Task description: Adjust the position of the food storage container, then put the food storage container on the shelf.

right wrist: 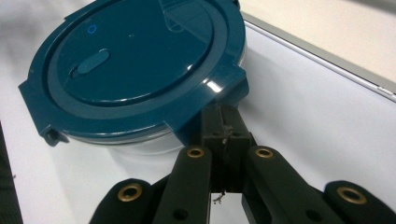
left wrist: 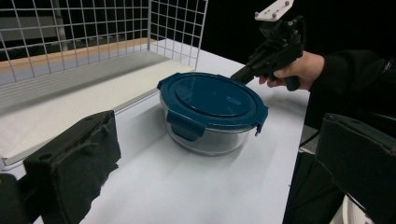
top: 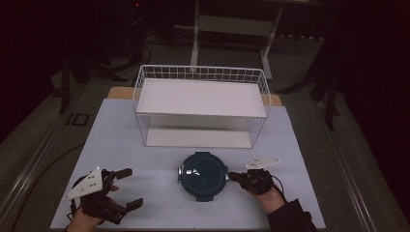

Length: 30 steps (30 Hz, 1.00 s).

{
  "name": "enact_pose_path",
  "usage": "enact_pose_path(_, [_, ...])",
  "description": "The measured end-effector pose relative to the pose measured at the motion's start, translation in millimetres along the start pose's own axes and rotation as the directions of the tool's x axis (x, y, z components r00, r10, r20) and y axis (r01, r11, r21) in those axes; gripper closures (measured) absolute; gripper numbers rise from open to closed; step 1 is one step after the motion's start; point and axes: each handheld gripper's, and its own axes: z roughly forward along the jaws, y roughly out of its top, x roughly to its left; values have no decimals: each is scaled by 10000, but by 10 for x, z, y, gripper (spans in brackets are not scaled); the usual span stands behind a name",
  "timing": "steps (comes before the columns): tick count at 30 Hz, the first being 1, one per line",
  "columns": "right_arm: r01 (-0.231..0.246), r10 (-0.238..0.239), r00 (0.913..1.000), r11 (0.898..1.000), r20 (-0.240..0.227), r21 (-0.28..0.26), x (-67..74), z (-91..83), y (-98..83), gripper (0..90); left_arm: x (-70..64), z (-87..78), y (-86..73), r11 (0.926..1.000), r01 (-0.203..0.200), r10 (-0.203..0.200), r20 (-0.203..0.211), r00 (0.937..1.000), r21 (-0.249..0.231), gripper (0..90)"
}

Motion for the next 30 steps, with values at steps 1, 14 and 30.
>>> enact_pose_path(1, [0,0,10000,10000,0,0,0,0,0,900,0,0,0,10000,-6,6,-2,10000,0,0])
enact_pose_path(14, [322,-315,9994,9978,137,-578,57,-118,101,823,-5,-3,3,10000,20,-19,-81,10000,63,0])
enact_pose_path(30, [284,-375,9986,9755,-380,-2183,277,-332,246,134,-86,118,271,9986,535,-535,-175,9984,-6,0])
